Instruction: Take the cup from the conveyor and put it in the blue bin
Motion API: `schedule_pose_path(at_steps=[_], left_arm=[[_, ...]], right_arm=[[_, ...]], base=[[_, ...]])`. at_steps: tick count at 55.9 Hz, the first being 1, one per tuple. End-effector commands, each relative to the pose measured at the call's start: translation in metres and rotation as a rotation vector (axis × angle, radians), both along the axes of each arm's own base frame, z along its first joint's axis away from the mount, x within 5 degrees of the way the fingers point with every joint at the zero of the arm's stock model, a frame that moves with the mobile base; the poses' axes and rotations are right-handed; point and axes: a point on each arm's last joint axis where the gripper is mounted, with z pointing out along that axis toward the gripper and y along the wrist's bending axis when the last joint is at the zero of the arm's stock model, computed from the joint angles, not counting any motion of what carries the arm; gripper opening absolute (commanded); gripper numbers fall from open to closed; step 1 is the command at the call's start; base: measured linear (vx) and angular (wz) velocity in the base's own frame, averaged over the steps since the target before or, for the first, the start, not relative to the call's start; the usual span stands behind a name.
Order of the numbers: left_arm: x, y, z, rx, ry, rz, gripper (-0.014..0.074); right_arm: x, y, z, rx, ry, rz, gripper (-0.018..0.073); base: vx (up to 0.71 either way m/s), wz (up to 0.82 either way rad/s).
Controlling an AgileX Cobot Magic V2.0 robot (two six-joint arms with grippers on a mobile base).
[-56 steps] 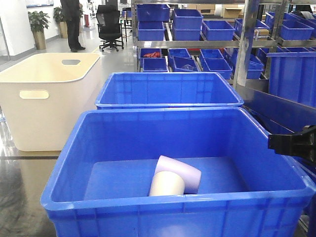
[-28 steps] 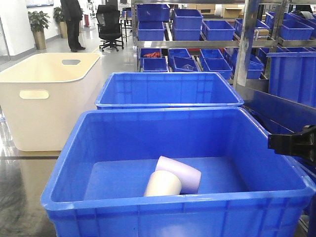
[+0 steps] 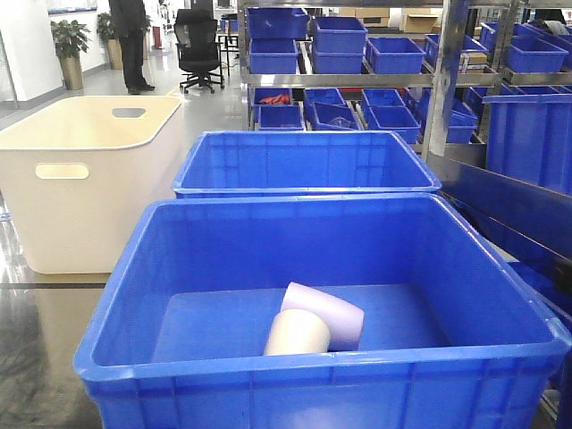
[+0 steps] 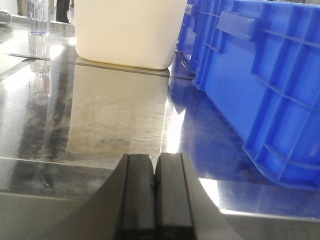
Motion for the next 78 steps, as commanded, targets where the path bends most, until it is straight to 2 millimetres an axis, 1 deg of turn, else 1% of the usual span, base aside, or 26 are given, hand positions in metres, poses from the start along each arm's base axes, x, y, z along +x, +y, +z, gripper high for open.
schedule_pose_path(at_steps=[1,7,10,14,16,18,26,28,32,34,36,78], left_arm=[[-0.001,0.001,0.005,-0.005,-0.087,0.011,-0.0007],[-0.001,0.001,0.005,-0.005,-0.087,0.011,-0.0007],[-0.001,0.001,0.005,-0.005,-0.087,0.011,-0.0007],[-0.001,0.001,0.005,-0.005,-0.087,0.011,-0.0007],[-0.001,0.001,0.005,-0.005,-0.087,0.011,-0.0007],[-0.001,0.001,0.005,-0.005,-0.087,0.011,-0.0007],[-0.001,0.001,0.005,-0.005,-0.087,0.011,-0.0007],[-0.001,0.001,0.005,-0.005,-0.087,0.011,-0.0007],[-0.001,0.001,0.005,-0.005,-0.087,0.011,-0.0007],[-0.001,0.001,0.005,-0.005,-0.088,0.011,-0.0007],[-0.001,0.001,0.005,-0.007,-0.087,0.011,-0.0007],[-0.001,0.001,0.005,-0.007,-0.089,0.011,-0.0007]], right_arm=[[-0.028,-0.009,-0.010,0.029,-0.164,-0.029,-0.0009],[-0.045,-0.020,-0.050,-0.046,-0.257,-0.092,-0.0009],[-0.053,-0.026,-0.074,-0.081,-0.305,-0.145,-0.0009],[-0.055,-0.031,-0.103,-0.067,-0.315,-0.215,-0.0009],[-0.055,-0.034,-0.123,-0.061,-0.308,-0.264,-0.0009],[-0.055,-0.036,-0.137,-0.057,-0.306,-0.298,-0.0009],[-0.057,-0.041,-0.187,-0.083,-0.321,-0.383,-0.0009],[-0.059,-0.042,-0.200,-0.102,-0.349,-0.393,-0.0009],[-0.058,-0.042,-0.218,-0.127,-0.375,-0.396,-0.0009],[-0.057,-0.042,-0.220,-0.135,-0.322,-0.395,-0.0009],[-0.057,-0.043,-0.221,-0.154,-0.309,-0.394,-0.0009],[-0.057,-0.043,-0.222,-0.145,-0.306,-0.395,-0.0009]], base=[[0.00,0.00],[0.00,0.00],[0.00,0.00],[0.00,0.00],[0.00,0.00],[0.00,0.00],[0.00,0.00],[0.00,0.00],[0.00,0.00],[0.00,0.00],[0.00,0.00],[0.00,0.00]])
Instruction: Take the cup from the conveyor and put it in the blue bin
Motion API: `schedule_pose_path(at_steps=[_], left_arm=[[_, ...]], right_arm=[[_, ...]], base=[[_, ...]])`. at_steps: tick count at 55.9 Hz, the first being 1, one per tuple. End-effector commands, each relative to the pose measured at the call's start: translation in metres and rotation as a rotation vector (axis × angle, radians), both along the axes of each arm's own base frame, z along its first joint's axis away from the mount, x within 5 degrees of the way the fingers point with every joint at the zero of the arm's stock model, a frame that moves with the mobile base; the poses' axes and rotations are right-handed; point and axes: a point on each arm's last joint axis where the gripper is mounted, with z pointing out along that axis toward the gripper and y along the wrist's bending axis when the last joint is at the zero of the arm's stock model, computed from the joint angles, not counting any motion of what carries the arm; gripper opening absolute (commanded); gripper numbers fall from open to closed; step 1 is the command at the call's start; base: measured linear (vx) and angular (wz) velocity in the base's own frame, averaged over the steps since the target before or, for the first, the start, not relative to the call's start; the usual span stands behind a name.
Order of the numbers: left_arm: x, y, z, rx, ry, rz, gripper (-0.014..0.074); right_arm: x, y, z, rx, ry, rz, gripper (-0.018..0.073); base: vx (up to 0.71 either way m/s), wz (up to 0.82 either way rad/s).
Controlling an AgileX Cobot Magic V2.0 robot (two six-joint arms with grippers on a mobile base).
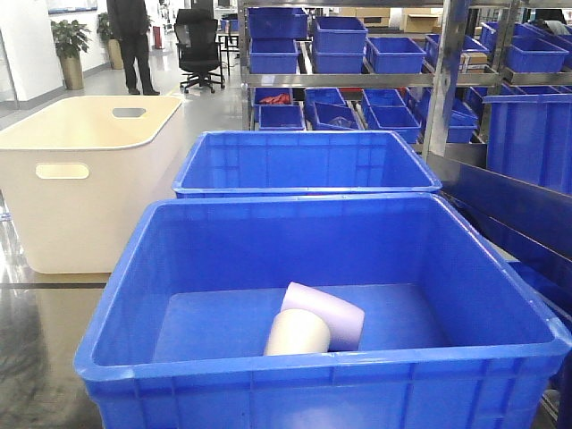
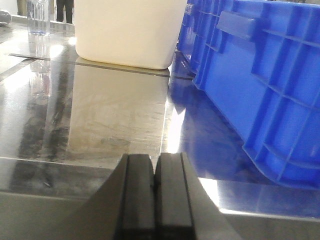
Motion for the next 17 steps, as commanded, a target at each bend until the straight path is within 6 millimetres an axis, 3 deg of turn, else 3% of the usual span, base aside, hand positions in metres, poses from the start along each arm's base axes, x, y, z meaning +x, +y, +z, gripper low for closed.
schedule_pose_path(at_steps=[1,17], left_arm=[[-0.0007,0.0009,0.0051,-0.007,-0.089,0.011,-0.0007],[-0.0007,0.0009,0.0051,-0.007,-0.089,0.011,-0.0007]], right_arm=[[0.0000,0.0001,0.0021,-0.015,-0.080,-0.001,-0.0009],[0.0000,0.0001,0.0021,-0.015,-0.080,-0.001,-0.0009]], base=[[0.00,0.00],[0.00,0.00]])
